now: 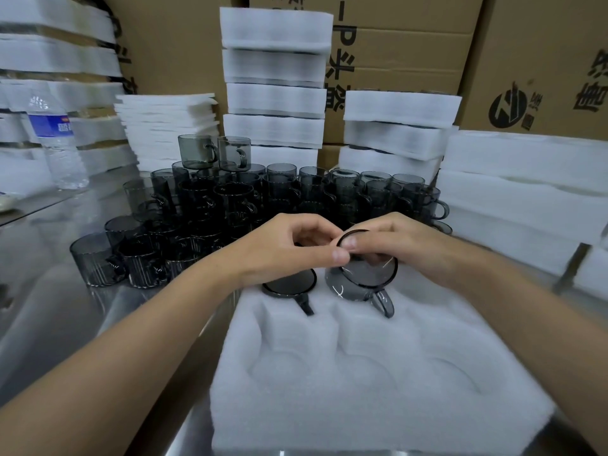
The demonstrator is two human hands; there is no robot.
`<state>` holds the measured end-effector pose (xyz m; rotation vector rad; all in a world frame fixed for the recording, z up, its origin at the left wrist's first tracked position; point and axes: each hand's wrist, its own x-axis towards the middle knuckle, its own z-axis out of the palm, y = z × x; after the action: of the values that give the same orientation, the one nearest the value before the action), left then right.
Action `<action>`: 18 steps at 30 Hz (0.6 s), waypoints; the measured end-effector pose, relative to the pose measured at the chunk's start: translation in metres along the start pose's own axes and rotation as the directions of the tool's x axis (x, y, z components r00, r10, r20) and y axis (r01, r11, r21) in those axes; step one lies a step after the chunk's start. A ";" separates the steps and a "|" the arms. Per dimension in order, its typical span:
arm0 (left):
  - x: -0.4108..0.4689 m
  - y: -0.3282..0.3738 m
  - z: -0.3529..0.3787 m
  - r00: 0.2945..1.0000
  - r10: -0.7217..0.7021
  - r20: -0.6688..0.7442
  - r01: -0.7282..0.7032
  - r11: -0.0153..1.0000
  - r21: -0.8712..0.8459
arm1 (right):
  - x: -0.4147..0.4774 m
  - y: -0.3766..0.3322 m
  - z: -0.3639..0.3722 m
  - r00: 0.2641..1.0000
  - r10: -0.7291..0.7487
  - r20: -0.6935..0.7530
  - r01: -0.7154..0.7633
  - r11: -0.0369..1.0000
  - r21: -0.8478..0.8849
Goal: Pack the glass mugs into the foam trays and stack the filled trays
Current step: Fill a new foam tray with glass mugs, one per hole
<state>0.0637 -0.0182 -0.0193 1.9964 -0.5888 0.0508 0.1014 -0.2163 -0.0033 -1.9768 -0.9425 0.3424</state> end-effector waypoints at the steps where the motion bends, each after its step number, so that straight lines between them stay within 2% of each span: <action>1: 0.000 0.000 0.000 1.000 -0.003 -0.007 0.003 1.000 0.005 | 0.000 0.000 0.000 1.000 -0.006 0.003 0.006 1.000 -0.013; 7: 0.001 -0.001 0.002 1.000 -0.022 0.009 0.022 0.999 0.048 | -0.001 -0.001 0.001 0.999 0.018 -0.033 -0.018 1.000 0.001; 18: 0.000 0.001 0.001 0.998 -0.067 -0.005 0.068 0.993 0.100 | 0.000 0.001 -0.002 0.995 0.060 0.075 -0.058 0.998 -0.017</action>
<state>0.0626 -0.0195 -0.0188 2.1118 -0.5260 0.0416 0.1033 -0.2176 -0.0024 -2.0200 -0.9376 0.4471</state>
